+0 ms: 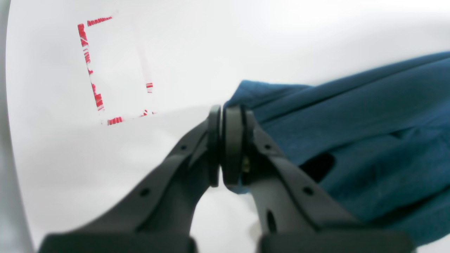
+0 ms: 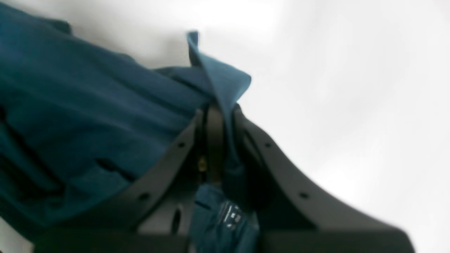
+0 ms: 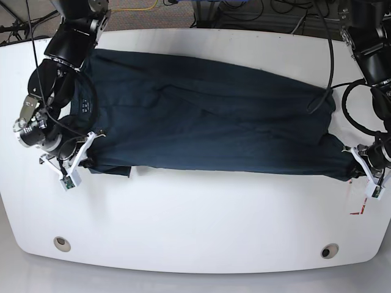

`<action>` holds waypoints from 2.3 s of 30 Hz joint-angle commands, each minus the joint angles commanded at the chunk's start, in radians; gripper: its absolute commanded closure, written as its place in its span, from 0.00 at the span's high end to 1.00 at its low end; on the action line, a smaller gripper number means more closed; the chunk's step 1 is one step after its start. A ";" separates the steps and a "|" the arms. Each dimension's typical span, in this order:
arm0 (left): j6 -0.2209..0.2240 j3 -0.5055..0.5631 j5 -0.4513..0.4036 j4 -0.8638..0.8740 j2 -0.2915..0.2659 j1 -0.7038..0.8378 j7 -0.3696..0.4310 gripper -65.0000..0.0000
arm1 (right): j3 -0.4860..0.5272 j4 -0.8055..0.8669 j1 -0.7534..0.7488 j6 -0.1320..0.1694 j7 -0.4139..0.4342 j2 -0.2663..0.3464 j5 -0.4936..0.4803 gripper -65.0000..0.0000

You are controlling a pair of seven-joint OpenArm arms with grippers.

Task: Fold the T-shirt properly
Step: 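Fold the hem over toward the collar with both grippers, then release the hem and regrasp the folded shirt ends with both grippers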

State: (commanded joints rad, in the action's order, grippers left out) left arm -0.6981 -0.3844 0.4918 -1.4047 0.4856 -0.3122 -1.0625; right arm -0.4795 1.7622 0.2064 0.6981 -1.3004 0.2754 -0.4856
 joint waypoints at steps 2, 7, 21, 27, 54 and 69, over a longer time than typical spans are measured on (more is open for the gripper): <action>0.000 0.000 0.000 0.000 0.002 0.011 0.000 0.00 | -0.021 0.000 -0.020 0.000 -0.002 0.002 -0.023 0.00; 0.000 0.000 0.000 0.000 0.006 0.058 0.000 0.00 | -0.077 0.000 -0.094 0.000 -0.025 0.002 -0.095 0.00; 0.000 0.002 0.000 0.000 0.034 0.207 0.000 0.00 | -0.123 0.097 -0.281 0.000 -0.028 -0.006 -0.221 0.00; 0.000 0.008 -0.005 0.000 0.035 0.242 0.000 0.00 | -0.123 0.121 -0.345 0.000 -0.028 -0.006 -0.221 0.00; 0.000 0.025 -0.003 0.000 0.037 0.328 -0.015 0.43 | -0.236 0.187 -0.486 0.000 -0.026 -0.061 -0.308 0.59; 0.000 0.023 -0.005 -0.187 -0.054 0.132 -0.216 0.53 | -0.229 0.144 -0.411 0.000 -0.023 -0.114 -0.358 0.59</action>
State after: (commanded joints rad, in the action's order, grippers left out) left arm -0.6981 -0.3613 0.4872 -1.5919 0.4319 -0.1803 -1.2789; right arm -0.7081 1.9064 -0.2048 0.6981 -1.3234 0.1619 -0.8431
